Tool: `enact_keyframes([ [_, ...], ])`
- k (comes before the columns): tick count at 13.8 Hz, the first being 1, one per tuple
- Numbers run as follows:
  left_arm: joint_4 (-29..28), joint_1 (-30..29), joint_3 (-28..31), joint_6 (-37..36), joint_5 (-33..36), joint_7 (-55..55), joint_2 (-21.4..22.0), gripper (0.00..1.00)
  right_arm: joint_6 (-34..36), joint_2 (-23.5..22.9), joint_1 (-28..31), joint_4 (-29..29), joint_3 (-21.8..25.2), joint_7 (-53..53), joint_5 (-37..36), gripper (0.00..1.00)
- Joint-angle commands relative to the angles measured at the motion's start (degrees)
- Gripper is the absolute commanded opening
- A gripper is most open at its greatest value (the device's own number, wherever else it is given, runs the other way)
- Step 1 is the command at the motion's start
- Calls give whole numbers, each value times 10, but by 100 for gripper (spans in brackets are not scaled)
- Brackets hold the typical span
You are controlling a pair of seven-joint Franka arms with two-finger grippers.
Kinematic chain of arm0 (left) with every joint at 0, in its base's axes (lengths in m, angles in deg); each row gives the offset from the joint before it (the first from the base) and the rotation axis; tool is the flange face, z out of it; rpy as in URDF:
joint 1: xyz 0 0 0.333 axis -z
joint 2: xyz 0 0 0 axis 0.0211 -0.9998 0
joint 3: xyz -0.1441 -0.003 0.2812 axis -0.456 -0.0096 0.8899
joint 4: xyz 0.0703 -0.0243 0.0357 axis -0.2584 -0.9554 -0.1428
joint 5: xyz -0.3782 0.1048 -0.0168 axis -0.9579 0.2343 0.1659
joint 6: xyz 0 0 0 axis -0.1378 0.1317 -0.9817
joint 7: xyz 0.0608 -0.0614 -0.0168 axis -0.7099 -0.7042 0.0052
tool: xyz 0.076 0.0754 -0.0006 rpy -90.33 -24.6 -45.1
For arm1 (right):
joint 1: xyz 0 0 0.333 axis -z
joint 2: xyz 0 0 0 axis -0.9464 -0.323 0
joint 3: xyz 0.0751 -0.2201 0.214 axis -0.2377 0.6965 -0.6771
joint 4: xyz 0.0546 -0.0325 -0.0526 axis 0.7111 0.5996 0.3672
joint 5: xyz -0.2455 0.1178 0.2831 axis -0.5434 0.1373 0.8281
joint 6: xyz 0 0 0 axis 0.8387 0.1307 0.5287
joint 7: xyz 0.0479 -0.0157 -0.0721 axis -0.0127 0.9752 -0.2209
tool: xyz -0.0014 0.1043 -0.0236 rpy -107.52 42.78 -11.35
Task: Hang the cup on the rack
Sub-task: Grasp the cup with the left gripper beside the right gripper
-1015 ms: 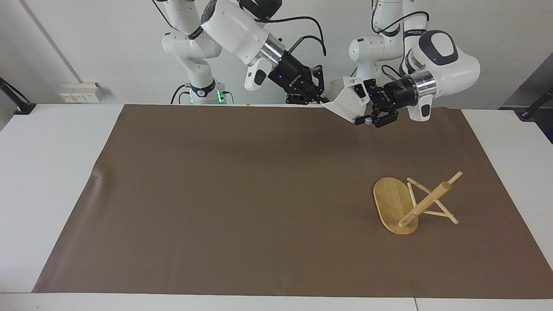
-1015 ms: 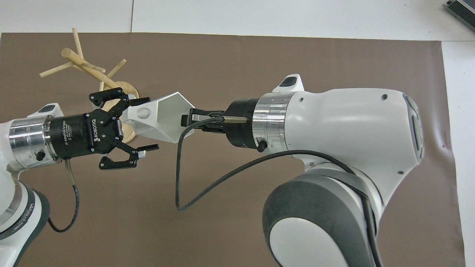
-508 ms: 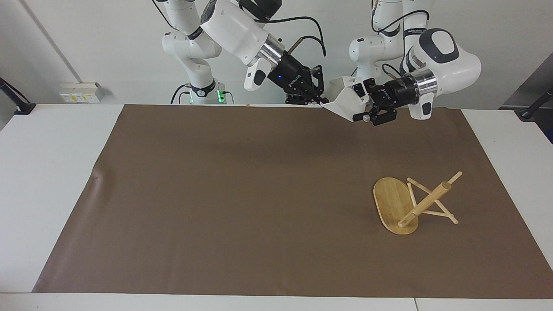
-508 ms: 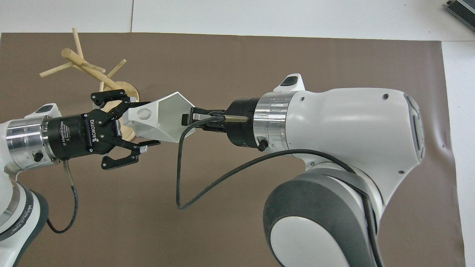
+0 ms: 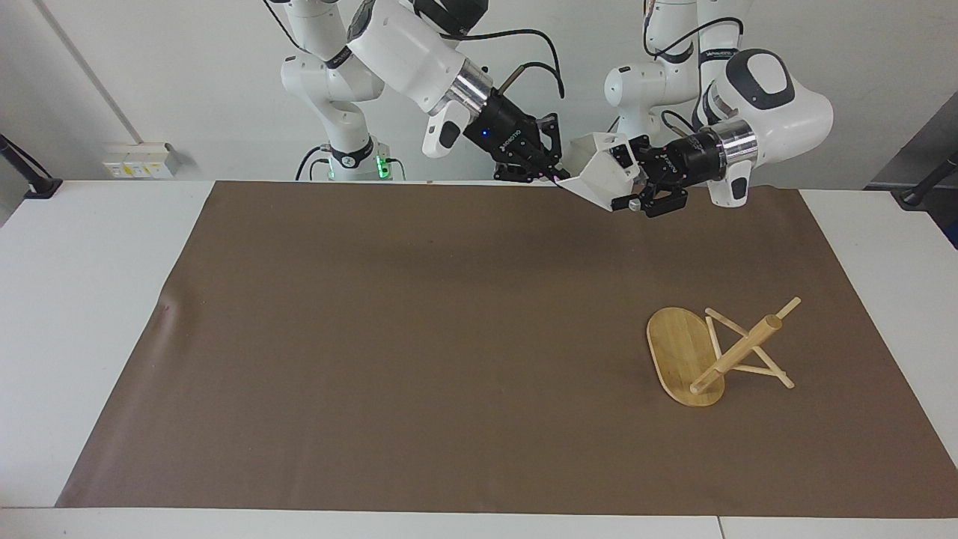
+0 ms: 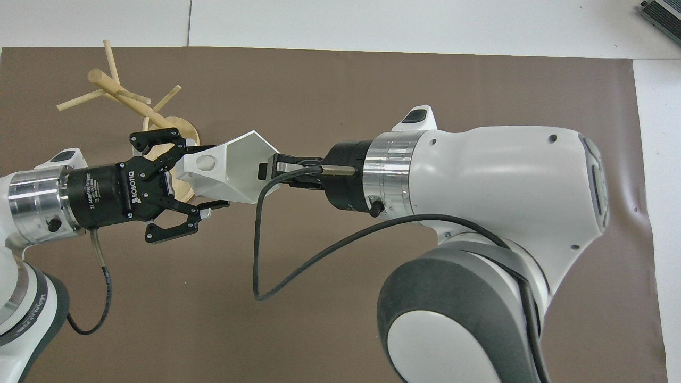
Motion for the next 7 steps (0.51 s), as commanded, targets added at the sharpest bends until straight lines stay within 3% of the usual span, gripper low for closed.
enact_keyframes([
  [1,-11,7,5,15,-4,8,16,0,-11,2,8,3,-9,10,7,33],
  [7,-10,4,6,41,20,45,15,0,-11,2,8,3,-8,8,2,54],
])
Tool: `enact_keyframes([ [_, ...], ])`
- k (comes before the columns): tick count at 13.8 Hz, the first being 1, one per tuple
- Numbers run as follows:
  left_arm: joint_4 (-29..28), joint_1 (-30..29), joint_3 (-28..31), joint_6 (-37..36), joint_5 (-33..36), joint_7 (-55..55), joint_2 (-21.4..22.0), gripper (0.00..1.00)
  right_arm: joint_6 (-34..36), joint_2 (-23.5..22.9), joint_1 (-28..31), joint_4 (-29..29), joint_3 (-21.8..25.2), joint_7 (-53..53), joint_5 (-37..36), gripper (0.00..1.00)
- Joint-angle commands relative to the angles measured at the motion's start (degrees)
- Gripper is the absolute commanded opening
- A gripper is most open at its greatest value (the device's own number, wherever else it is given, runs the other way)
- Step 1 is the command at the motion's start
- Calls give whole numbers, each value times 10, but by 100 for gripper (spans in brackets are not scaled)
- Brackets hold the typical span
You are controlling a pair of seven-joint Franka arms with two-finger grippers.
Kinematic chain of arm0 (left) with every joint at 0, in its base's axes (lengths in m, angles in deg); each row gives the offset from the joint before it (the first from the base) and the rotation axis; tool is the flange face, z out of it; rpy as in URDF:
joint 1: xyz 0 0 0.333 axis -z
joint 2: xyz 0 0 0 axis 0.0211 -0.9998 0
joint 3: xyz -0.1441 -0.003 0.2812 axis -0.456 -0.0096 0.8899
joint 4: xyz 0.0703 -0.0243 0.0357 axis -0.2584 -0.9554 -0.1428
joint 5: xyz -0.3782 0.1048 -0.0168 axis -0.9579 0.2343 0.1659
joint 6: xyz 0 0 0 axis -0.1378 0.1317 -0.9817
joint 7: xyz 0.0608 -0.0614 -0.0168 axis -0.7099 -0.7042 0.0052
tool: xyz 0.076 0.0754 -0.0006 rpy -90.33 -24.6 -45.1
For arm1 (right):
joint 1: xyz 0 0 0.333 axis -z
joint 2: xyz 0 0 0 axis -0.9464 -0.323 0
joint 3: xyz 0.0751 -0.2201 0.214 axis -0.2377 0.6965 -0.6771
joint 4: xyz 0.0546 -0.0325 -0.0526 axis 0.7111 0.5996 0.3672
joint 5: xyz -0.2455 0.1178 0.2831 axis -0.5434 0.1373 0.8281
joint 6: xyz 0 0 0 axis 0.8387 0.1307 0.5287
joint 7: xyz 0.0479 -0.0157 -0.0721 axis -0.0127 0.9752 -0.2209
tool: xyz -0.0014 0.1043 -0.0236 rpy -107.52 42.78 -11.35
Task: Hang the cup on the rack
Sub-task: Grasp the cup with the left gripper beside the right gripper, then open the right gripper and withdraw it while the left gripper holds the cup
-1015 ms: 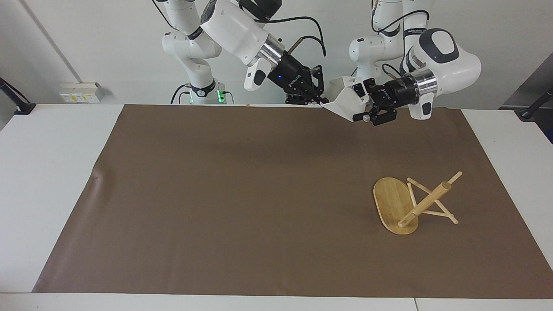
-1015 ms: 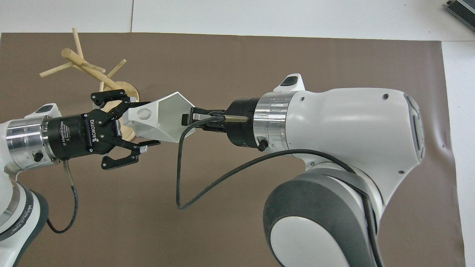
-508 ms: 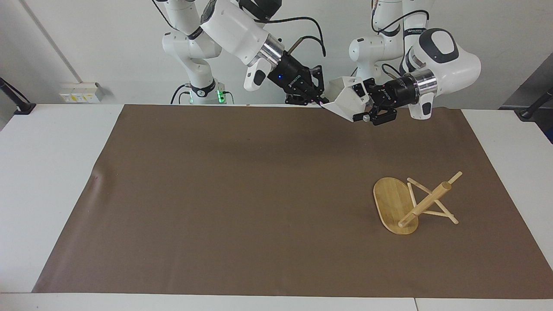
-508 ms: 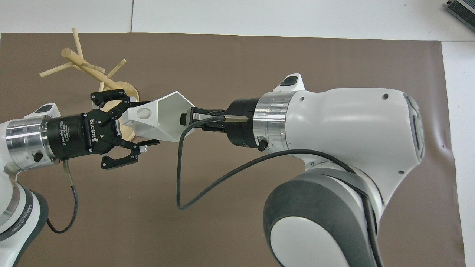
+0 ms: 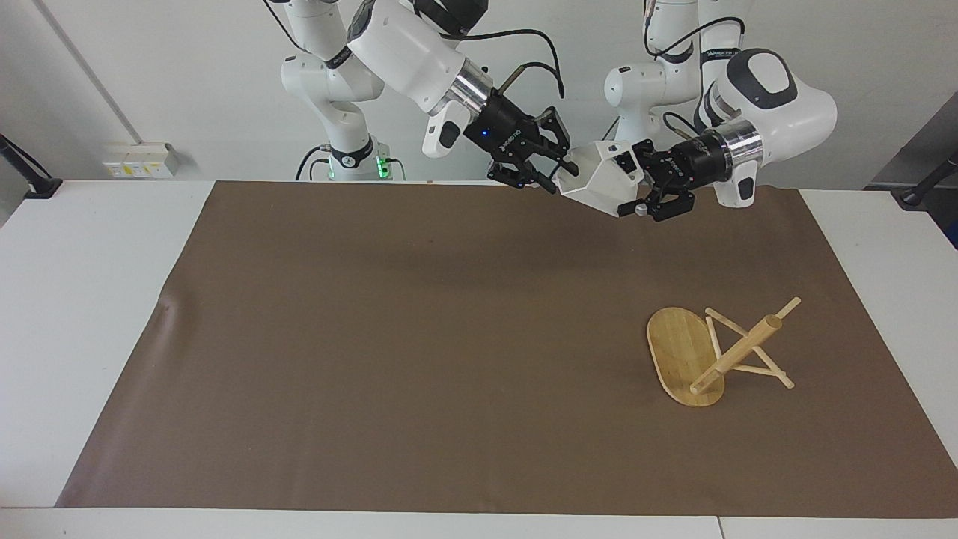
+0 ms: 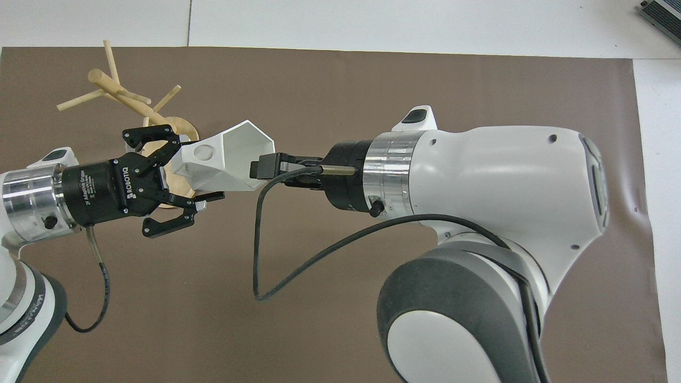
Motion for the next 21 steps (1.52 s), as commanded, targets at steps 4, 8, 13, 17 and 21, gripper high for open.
enact_keyframes([
  [4,-17,3,4,19,36,96,18,0,-3,2,10,3,-5,3,-26,60],
  [8,-20,4,1,64,67,188,17,0,11,2,15,4,5,2,-85,61],
  [13,-63,10,-9,171,69,294,30,0,79,4,15,4,82,3,-207,61],
  [17,-82,10,-71,319,69,394,29,0,161,10,15,4,143,2,-335,61],
  [21,-90,9,-103,411,68,454,23,0,219,31,15,30,196,-37,-415,61],
])
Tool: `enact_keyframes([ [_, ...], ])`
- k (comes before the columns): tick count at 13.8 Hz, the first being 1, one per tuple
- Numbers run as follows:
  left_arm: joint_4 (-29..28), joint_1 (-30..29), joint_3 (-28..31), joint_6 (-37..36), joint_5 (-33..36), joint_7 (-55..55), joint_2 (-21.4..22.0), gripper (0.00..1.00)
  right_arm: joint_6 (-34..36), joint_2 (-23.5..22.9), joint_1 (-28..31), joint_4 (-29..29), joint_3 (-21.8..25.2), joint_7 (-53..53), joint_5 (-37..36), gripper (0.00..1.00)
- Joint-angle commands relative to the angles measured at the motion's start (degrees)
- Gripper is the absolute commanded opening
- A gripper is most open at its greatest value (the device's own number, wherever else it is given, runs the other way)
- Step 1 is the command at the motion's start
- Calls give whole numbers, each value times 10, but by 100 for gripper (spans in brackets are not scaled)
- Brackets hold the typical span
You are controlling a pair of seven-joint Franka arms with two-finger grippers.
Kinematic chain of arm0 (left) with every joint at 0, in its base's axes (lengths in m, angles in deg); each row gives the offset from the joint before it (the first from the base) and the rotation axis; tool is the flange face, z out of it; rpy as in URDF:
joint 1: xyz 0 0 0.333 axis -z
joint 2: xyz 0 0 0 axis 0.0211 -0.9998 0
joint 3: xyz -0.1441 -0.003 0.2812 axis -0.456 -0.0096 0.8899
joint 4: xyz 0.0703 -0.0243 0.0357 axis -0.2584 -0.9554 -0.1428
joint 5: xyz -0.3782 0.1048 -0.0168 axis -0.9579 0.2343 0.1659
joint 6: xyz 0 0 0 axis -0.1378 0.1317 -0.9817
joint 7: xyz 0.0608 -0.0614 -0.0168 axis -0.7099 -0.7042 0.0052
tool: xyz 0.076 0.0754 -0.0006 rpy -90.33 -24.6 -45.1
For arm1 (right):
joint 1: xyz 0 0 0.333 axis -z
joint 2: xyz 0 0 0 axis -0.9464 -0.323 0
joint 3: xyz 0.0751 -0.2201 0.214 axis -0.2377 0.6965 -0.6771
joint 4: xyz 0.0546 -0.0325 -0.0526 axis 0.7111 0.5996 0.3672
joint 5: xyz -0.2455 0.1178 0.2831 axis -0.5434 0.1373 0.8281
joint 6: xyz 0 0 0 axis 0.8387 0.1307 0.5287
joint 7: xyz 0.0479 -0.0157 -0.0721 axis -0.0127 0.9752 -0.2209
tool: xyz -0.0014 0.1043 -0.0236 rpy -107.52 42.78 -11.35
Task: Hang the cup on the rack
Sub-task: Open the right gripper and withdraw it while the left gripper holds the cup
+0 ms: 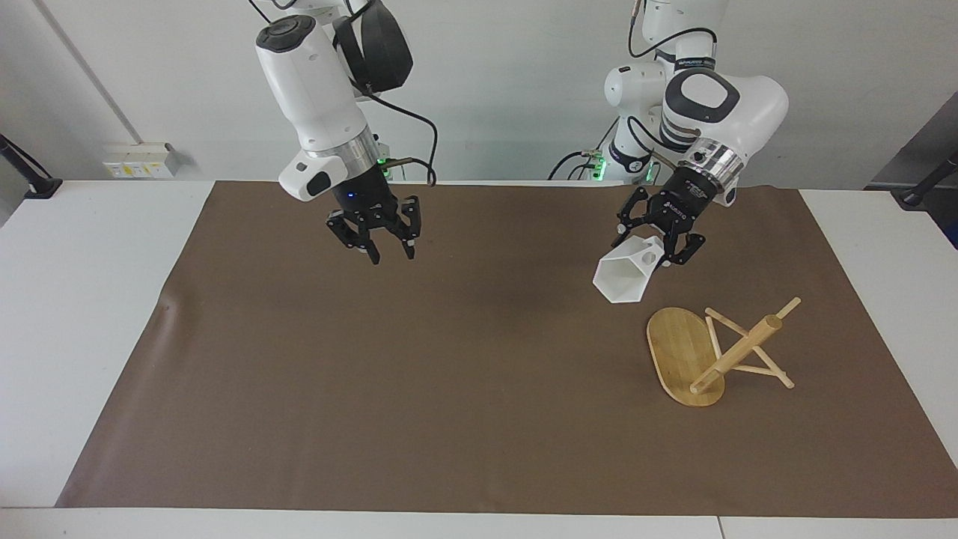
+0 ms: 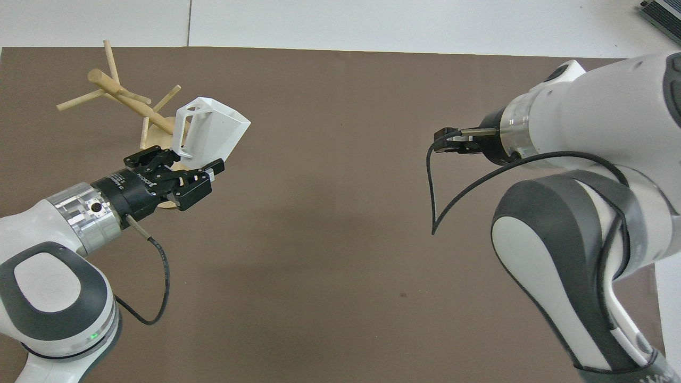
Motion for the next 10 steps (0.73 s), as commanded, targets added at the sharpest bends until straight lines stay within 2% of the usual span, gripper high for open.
enact_keyframes([
  [1,-23,8,2,40,3,34,16,0,20,30,1,39,36,-43,-44,62],
  [5,-20,4,3,96,3,73,-7,0,61,41,1,55,85,-123,-78,64],
  [10,2,12,0,151,3,102,-49,0,101,47,2,50,107,-128,-82,69],
])
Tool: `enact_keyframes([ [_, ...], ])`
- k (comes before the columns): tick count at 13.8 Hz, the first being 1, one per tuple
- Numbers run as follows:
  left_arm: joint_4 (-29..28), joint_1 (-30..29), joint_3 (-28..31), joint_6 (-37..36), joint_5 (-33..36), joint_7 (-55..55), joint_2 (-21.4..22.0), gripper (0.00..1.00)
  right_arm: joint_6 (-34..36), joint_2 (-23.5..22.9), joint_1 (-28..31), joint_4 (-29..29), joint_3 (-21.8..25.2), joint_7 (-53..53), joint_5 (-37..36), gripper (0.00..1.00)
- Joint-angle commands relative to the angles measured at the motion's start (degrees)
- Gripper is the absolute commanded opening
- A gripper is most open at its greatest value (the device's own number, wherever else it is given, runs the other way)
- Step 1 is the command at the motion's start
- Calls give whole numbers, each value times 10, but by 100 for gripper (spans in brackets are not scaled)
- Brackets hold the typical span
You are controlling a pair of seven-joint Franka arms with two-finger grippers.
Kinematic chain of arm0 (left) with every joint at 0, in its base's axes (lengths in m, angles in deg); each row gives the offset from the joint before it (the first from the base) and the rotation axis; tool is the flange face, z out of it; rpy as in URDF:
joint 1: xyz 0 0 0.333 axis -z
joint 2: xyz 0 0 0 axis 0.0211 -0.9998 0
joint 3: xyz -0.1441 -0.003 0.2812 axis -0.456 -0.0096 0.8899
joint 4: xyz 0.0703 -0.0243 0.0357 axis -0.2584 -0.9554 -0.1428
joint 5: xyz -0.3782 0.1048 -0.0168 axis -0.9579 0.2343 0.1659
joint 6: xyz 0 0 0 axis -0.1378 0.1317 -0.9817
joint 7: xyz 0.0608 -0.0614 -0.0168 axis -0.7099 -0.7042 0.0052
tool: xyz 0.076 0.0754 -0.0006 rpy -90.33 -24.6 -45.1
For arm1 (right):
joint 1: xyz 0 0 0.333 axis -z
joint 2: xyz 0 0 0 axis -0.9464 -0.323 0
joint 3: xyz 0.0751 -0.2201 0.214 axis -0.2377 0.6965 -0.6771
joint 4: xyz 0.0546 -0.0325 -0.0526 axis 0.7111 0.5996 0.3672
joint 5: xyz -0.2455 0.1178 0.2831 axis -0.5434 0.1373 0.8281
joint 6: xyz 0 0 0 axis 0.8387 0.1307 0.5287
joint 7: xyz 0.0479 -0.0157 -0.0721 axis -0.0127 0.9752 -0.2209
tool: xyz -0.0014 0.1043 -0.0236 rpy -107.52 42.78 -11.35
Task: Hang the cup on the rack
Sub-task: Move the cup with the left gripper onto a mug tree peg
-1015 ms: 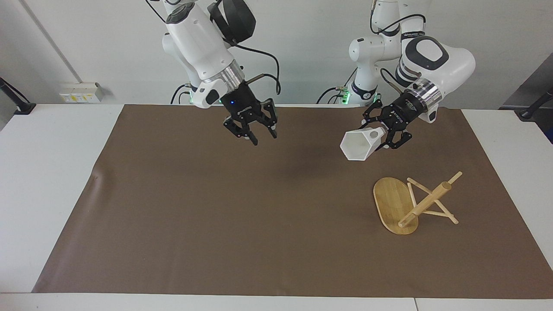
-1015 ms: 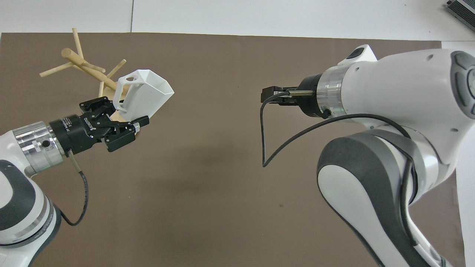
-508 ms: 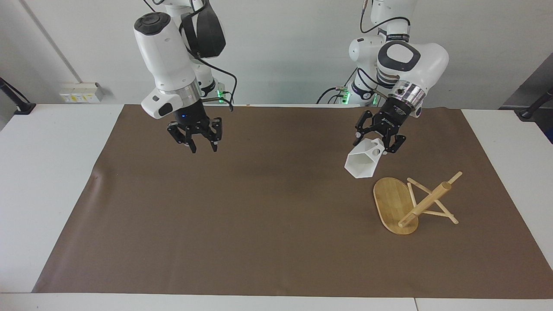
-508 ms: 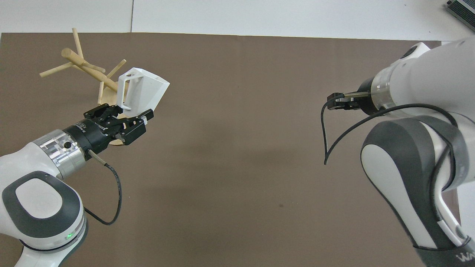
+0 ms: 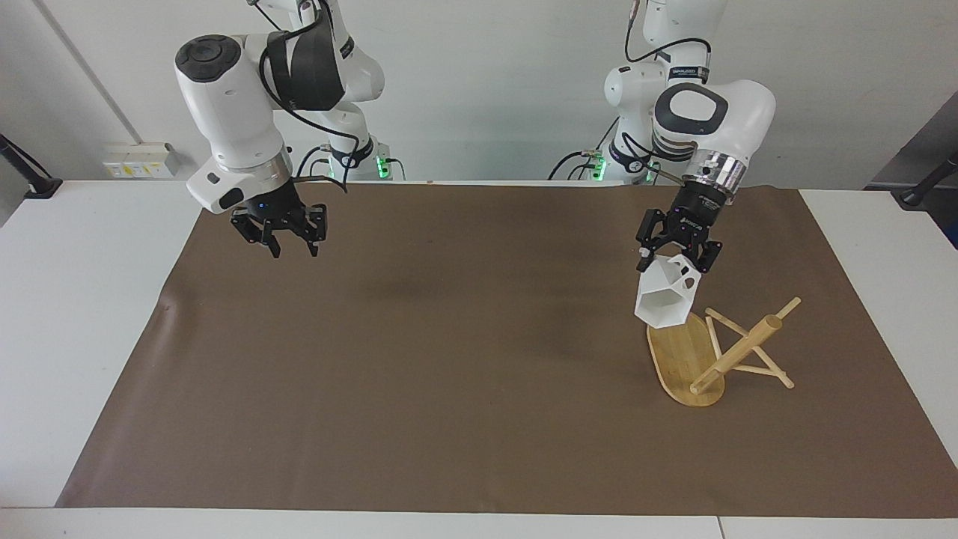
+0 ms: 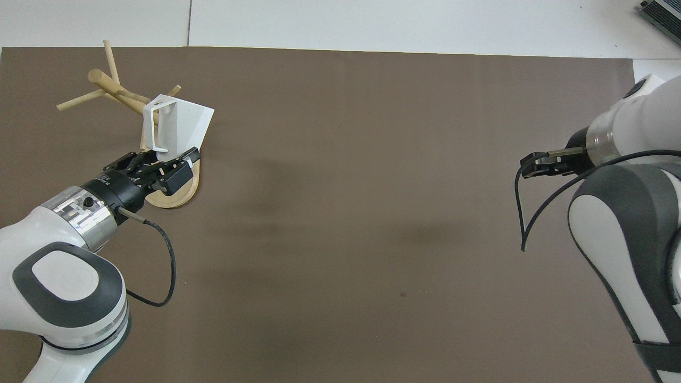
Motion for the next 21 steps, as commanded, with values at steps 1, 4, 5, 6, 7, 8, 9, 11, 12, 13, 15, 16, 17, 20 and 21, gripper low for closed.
enact_keyframes([
  [1,23,12,1,27,3,20,-30,0,10,22,2,11,7,-11,-12,70],
  [4,39,28,-14,84,3,19,-50,0,23,35,2,5,16,-24,-12,72],
  [5,45,28,-17,88,3,18,-54,0,28,38,2,3,19,-26,-12,72],
  [6,51,28,-17,88,3,14,-61,0,31,42,1,-2,22,-27,-11,72],
  [7,55,28,-17,88,4,12,-64,0,39,43,1,-7,23,-27,-10,76],
  [8,56,27,-17,88,4,12,-69,0,46,43,2,-18,23,-27,-10,78],
  [9,62,24,-17,88,4,12,-76,0,55,43,1,-31,23,-27,-7,88],
  [11,67,20,-17,89,4,13,-88,0,60,43,1,-43,24,-27,-4,100],
  [12,72,18,-16,89,4,13,-90,0,60,43,1,-47,25,-27,-4,100],
  [13,78,16,-14,89,4,12,-99,0,61,43,1,-54,27,-27,-4,100],
  [15,91,9,-13,89,5,-2,-105,0,61,43,1,-57,29,-26,-3,100],
  [16,92,6,-13,89,5,-4,-105,0,61,42,1,-58,34,-26,-2,100],
  [17,98,4,-13,89,4,-3,-106,0,59,43,1,-59,46,-26,0,100],
  [20,105,-2,-7,89,4,1,-112,0,50,42,1,-59,56,-19,3,100],
  [21,105,-2,-4,89,4,0,-113,0,49,42,1,-59,61,-11,4,100],
])
